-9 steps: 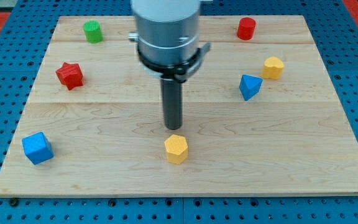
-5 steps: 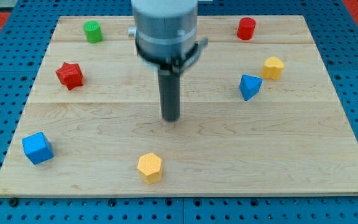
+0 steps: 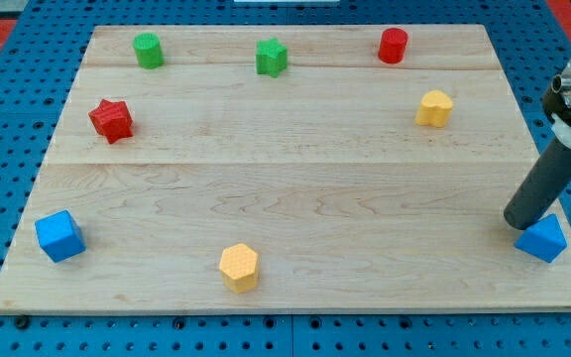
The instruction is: Move blue triangle to the bottom right of the board
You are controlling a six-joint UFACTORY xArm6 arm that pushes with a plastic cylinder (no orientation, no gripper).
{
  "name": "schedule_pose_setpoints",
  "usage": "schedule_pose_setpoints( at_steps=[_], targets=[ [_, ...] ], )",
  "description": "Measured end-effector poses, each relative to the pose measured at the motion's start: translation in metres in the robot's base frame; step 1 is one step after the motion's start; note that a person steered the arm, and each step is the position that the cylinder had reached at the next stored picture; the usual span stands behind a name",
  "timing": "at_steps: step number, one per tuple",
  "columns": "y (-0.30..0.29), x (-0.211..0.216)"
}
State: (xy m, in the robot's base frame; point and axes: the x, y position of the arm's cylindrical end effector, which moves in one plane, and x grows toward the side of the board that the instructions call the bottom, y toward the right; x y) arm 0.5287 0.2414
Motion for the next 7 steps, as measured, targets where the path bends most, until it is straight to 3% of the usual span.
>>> schedule_pose_setpoints(
  at_steps=[1, 2, 3, 5, 7],
  targets=[
    [0.000, -0.041],
    [0.077, -0.034],
    [0.101, -0.015],
    [0.015, 0.032],
    [-0.017, 0.004]
  ],
)
